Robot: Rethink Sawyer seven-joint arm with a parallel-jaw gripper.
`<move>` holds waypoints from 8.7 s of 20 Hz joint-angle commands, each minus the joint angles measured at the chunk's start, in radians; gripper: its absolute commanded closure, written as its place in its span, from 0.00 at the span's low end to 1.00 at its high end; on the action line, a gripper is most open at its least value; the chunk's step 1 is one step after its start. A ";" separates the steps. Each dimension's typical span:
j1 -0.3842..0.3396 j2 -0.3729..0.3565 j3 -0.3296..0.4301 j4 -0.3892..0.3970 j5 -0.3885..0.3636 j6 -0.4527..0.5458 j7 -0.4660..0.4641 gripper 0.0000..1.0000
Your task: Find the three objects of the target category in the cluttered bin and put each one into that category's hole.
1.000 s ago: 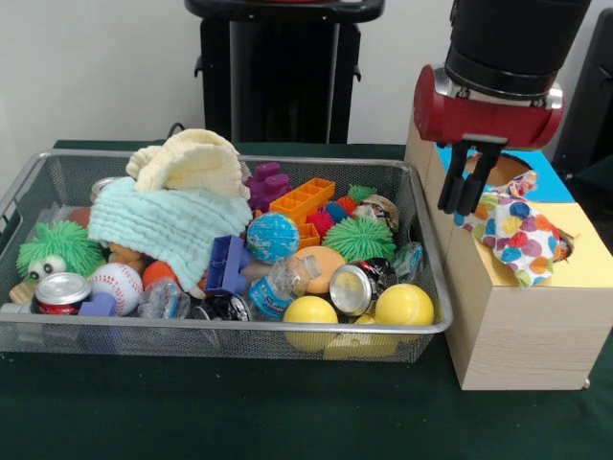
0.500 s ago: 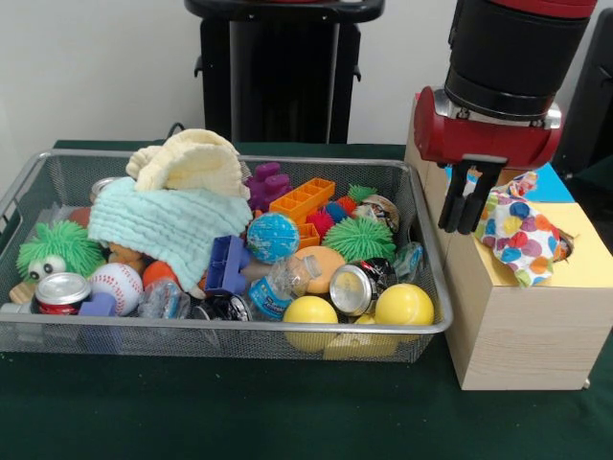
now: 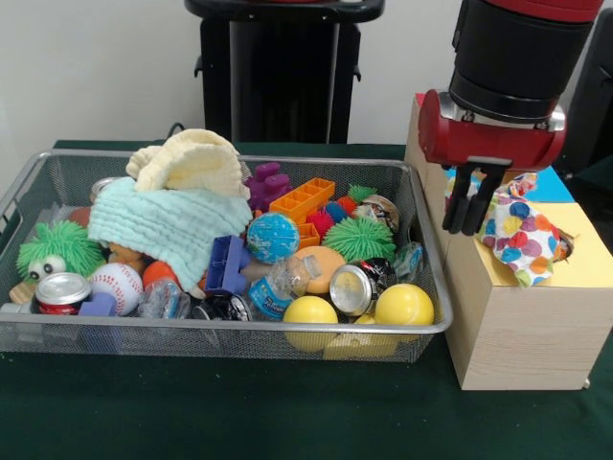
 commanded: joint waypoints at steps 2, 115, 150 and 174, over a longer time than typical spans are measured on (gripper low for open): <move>0.015 0.013 0.079 0.115 -0.010 -0.053 0.053 1.00; 0.040 0.124 0.049 0.228 -0.005 -0.298 0.100 1.00; 0.031 -0.005 0.045 0.260 0.028 -0.137 0.062 1.00; 0.036 -0.158 0.055 0.260 0.036 0.079 0.067 1.00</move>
